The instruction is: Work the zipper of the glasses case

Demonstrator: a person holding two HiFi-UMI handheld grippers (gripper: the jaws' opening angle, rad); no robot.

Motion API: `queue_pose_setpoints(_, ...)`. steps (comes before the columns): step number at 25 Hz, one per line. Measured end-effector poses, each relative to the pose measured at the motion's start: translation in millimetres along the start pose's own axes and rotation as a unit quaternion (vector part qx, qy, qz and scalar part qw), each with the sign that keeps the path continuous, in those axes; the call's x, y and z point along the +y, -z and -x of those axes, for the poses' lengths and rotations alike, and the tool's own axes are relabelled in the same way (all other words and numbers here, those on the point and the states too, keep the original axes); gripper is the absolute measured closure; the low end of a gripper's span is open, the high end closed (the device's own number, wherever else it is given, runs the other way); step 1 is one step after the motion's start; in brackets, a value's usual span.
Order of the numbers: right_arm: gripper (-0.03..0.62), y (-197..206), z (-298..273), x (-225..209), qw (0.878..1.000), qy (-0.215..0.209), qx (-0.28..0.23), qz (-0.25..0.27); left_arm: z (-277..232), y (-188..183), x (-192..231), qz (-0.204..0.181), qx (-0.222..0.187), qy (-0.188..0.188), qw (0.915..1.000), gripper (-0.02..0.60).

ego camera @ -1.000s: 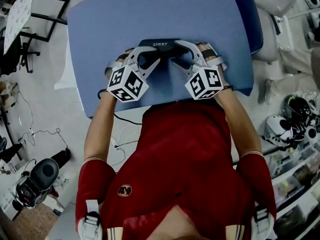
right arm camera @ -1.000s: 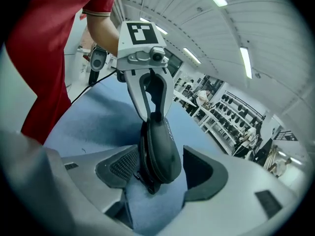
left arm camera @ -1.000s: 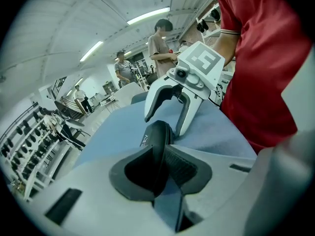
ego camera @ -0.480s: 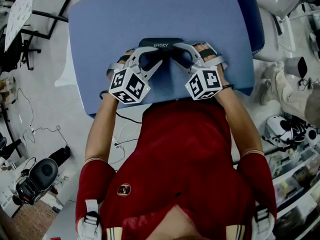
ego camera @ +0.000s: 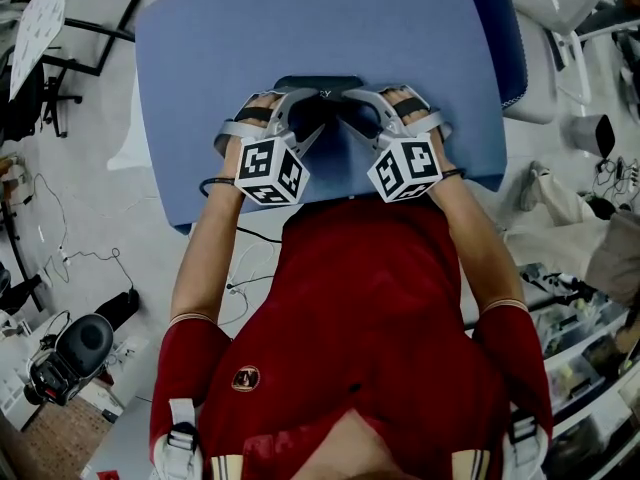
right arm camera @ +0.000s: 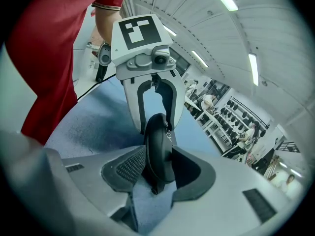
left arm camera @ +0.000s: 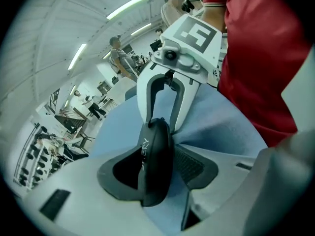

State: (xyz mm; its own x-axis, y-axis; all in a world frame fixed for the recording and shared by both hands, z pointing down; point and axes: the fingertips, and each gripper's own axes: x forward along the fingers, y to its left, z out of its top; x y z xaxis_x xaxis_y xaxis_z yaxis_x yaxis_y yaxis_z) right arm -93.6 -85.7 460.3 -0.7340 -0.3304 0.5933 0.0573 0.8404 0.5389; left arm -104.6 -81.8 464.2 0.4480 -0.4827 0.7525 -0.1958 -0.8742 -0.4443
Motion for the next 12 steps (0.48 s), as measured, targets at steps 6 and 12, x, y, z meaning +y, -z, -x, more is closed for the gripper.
queue_pose_setpoints(6, 0.461, -2.6, 0.7, 4.5, 1.000, -0.006, -0.015, 0.010, -7.8, 4.6, 0.2, -0.023, 0.029, -0.008, 0.9993, 0.362)
queue_pose_setpoints(12, 0.476, -3.5, 1.7, 5.0, 0.999, -0.019, -0.026, 0.013, -10.0, 5.8, -1.2, -0.013, 0.034, 0.000, 0.9993, 0.362)
